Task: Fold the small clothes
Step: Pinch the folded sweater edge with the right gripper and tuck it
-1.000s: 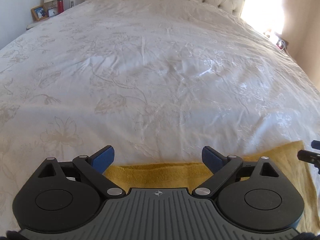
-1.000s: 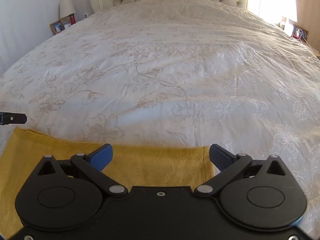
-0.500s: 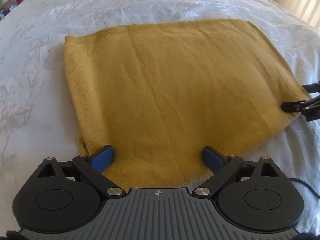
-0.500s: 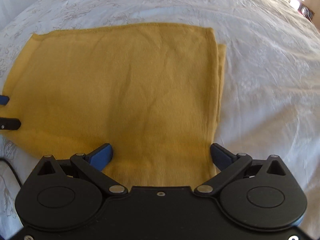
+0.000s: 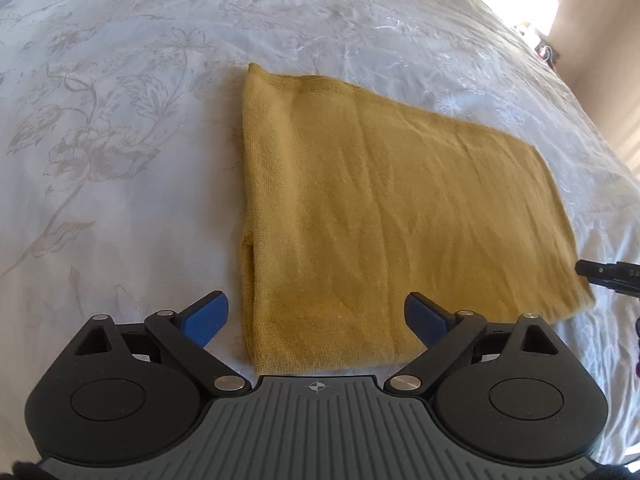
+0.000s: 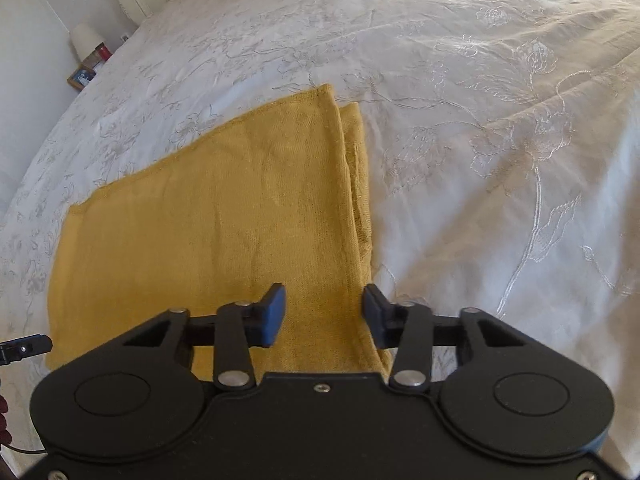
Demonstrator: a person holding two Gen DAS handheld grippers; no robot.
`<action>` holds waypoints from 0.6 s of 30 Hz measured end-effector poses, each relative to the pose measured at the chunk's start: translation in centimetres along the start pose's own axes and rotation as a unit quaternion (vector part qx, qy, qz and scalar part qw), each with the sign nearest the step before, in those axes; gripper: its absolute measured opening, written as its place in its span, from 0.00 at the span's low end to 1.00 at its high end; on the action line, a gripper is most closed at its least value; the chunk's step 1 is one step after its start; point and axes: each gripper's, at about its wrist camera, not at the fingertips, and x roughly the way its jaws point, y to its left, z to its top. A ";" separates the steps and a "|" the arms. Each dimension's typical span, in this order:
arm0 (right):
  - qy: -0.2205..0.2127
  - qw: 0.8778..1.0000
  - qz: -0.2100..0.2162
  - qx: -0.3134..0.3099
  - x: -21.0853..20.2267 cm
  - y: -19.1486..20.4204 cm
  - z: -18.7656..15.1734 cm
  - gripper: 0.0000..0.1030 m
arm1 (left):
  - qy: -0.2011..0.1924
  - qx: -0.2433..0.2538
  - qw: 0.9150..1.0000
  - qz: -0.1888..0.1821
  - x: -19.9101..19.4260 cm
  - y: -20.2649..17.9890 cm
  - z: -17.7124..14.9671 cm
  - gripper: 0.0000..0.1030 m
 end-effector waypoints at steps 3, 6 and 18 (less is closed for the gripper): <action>0.001 1.000 -0.010 -0.002 0.1 -0.3 -0.2 0.49 | 0.003 0.003 1.000 0.001 0.1 0.1 -0.3 0.93; 0.003 1.000 -0.002 0.008 -0.1 -0.7 -0.3 0.50 | -0.001 0.010 1.000 -0.005 0.2 -0.1 -0.6 0.92; 0.008 0.999 0.036 0.006 -0.1 -0.9 -0.2 0.50 | 0.006 0.040 0.998 -0.037 0.9 -1.2 -1.2 0.88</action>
